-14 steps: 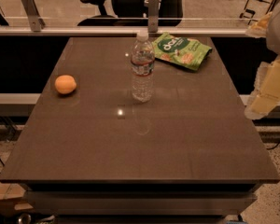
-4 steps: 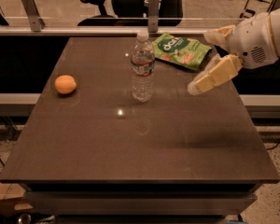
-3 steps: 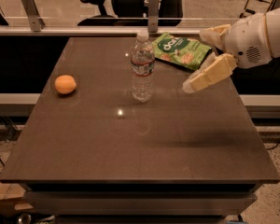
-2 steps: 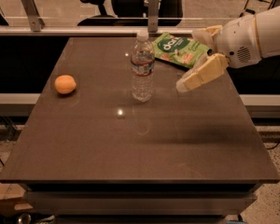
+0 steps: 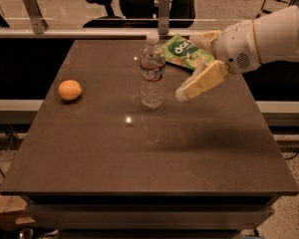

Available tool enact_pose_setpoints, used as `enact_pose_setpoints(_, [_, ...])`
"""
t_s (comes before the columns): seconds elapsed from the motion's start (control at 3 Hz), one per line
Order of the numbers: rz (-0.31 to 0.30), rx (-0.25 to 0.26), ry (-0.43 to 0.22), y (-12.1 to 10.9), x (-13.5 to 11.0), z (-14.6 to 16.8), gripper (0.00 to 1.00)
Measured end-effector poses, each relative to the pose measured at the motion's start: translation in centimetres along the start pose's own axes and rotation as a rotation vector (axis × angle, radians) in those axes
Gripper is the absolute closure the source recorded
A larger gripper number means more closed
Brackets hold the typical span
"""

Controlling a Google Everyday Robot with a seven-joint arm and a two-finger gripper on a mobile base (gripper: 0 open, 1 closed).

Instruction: Pick water bottle

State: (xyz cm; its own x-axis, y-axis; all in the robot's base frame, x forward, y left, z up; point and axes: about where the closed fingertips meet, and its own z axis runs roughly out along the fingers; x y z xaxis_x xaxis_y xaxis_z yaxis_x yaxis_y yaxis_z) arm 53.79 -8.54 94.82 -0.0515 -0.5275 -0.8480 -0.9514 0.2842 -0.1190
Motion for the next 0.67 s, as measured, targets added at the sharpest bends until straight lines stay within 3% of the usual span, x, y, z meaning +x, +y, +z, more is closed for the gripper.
enact_pose_setpoints(0.67, [-0.066,-0.086,-0.011,1.4,-2.0,3.0,0.00])
